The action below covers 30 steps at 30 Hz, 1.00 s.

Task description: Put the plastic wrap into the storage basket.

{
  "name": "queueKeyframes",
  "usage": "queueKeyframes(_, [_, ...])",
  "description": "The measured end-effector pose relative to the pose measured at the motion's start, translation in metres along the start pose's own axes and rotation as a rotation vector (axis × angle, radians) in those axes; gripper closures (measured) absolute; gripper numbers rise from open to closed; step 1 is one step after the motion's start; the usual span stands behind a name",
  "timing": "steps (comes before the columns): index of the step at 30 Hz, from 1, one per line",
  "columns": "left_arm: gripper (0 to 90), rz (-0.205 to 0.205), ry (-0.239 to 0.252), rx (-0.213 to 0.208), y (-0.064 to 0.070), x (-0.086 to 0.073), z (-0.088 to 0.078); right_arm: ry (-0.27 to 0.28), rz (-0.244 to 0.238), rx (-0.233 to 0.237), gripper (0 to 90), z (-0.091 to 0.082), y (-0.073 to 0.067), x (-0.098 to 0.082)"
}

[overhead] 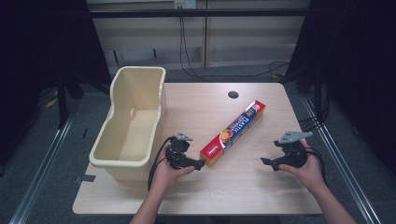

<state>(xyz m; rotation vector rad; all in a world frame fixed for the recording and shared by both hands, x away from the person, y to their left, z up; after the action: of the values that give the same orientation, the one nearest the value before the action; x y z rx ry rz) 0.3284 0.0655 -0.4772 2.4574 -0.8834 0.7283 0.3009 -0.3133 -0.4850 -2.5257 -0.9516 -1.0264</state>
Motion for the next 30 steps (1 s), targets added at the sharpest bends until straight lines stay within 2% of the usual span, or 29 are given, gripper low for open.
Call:
queueKeyframes(4, [4.7, 0.009, -0.026, -0.013, 0.002, 0.002, 0.002, 0.013, 0.005, 0.011, 6.7, 0.0, 0.001, 0.001])
queueKeyframes(7, [4.8, 0.002, -0.021, -0.021, 0.004, 0.006, 0.002, 0.016, 0.013, 0.009, 6.4, -0.001, 0.002, 0.0])
queueKeyframes(10, [4.8, 0.023, -0.047, -0.022, 0.006, 0.014, 0.002, 0.019, 0.026, 0.01, 7.7, -0.003, 0.001, -0.001])
queueKeyframes(12, [4.9, 0.035, -0.067, -0.024, 0.008, 0.021, 0.001, 0.021, 0.026, 0.006, 7.3, -0.004, 0.002, -0.001])
queueKeyframes(17, [4.8, 0.056, -0.079, -0.039, 0.014, 0.039, 0.006, 0.027, 0.049, 0.0, 6.9, -0.005, 0.005, -0.002])
queueKeyframes(20, [4.8, 0.064, -0.091, -0.047, 0.018, 0.05, 0.01, 0.026, 0.036, -0.001, 7.1, -0.004, 0.004, -0.002])
queueKeyframes(21, [4.8, 0.056, -0.085, -0.043, 0.02, 0.054, 0.012, 0.026, 0.036, -0.001, 7.1, -0.004, 0.004, -0.002])
queueKeyframes(25, [4.8, 0.087, -0.097, -0.057, 0.026, 0.075, 0.018, 0.033, 0.045, -0.005, 6.9, -0.005, 0.006, -0.002])
queueKeyframes(30, [4.8, 0.087, -0.085, -0.065, 0.032, 0.092, 0.028, 0.037, 0.046, -0.005, 7.0, -0.006, 0.007, -0.002])
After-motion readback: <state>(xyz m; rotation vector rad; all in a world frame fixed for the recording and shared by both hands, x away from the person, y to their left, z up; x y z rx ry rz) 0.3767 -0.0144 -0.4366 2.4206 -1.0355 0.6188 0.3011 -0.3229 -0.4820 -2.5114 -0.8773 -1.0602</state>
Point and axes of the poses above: each handheld gripper's, and its own axes: z roughly forward along the jaws, x roughly out of its top, y roughly to its right, the point moved 1 cm from there along z, roughly forward along the jaws, and after that the axes turned 2 degrees about -y, right-handed, at the moved point
